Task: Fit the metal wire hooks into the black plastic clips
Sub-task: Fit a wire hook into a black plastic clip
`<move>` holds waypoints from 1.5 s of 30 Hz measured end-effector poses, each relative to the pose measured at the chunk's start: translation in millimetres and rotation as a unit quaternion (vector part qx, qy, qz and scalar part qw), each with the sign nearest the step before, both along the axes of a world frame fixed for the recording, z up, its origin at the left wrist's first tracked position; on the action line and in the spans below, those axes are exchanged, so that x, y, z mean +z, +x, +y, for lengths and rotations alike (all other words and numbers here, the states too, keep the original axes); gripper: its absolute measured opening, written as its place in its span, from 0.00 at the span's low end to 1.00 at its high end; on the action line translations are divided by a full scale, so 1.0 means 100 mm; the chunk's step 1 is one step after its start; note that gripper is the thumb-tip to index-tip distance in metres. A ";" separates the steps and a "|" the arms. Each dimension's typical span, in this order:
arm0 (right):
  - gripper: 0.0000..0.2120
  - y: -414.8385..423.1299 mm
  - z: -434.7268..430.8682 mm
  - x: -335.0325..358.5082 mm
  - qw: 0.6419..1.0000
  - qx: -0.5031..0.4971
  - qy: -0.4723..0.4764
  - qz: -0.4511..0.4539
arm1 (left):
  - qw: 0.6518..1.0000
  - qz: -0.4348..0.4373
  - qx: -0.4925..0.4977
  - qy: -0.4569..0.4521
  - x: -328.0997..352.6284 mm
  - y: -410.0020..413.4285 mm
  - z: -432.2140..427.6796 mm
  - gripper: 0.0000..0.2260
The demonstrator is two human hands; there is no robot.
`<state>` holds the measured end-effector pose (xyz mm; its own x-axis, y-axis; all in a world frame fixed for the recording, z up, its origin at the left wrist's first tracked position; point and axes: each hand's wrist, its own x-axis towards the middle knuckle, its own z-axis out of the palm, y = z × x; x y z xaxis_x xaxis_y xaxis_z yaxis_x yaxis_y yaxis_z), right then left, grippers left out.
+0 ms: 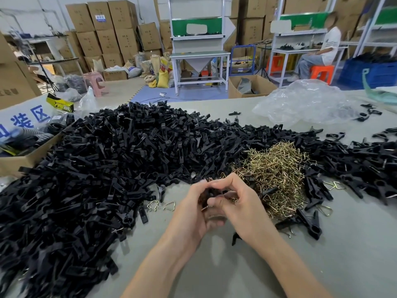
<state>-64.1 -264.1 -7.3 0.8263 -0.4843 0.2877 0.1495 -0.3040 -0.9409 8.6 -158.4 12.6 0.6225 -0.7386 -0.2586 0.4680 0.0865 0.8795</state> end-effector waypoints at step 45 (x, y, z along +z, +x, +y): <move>0.37 0.01 -0.03 -0.06 0.993 0.111 0.027 0.033 | 0.988 -0.153 0.013 0.019 -0.25 0.08 -0.02 0.31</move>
